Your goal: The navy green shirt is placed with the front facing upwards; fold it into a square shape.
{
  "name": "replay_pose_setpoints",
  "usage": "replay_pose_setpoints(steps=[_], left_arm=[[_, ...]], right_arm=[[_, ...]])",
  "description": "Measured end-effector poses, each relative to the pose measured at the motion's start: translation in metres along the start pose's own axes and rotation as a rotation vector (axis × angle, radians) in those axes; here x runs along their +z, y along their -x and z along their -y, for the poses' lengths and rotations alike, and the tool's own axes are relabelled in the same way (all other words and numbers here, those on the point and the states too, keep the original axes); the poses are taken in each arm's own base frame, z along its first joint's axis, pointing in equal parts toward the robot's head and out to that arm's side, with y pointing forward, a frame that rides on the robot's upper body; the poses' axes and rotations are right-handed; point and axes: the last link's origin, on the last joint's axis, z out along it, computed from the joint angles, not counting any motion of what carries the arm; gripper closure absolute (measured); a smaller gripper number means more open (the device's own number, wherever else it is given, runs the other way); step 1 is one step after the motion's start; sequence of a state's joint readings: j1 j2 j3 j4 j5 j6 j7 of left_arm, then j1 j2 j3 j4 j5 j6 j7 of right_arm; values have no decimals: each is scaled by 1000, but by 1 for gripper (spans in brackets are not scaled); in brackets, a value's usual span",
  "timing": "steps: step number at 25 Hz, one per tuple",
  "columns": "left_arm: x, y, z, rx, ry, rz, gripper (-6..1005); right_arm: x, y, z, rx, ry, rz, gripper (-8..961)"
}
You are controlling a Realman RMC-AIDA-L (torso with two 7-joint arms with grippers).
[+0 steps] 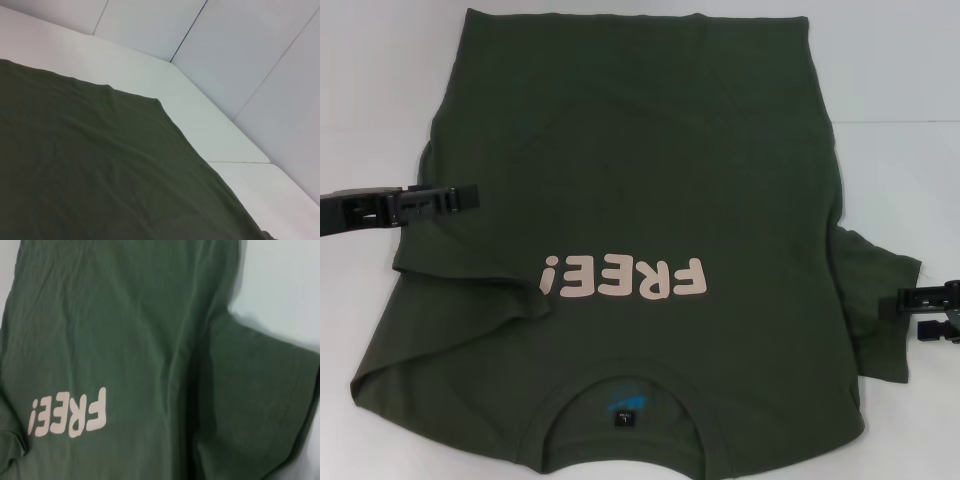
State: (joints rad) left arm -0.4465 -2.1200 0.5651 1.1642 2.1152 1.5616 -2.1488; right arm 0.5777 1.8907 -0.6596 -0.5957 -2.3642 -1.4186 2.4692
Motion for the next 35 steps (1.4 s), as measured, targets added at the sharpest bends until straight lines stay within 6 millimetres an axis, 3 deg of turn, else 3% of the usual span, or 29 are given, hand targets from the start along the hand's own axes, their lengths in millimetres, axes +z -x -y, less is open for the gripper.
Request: replay_pose_setpoints(steps=[16,32,35], left_arm=[[-2,-1,1,-5,-5,-8,78],[-1,-2,1,-4,-1,-12,77],[-2,-2,0,-8,3,-20,77]], right_arm=[[13,9,-18,-19,34,11,186],[14,9,-16,-8,19,13,196],[14,10,-16,-12,15,14,317]])
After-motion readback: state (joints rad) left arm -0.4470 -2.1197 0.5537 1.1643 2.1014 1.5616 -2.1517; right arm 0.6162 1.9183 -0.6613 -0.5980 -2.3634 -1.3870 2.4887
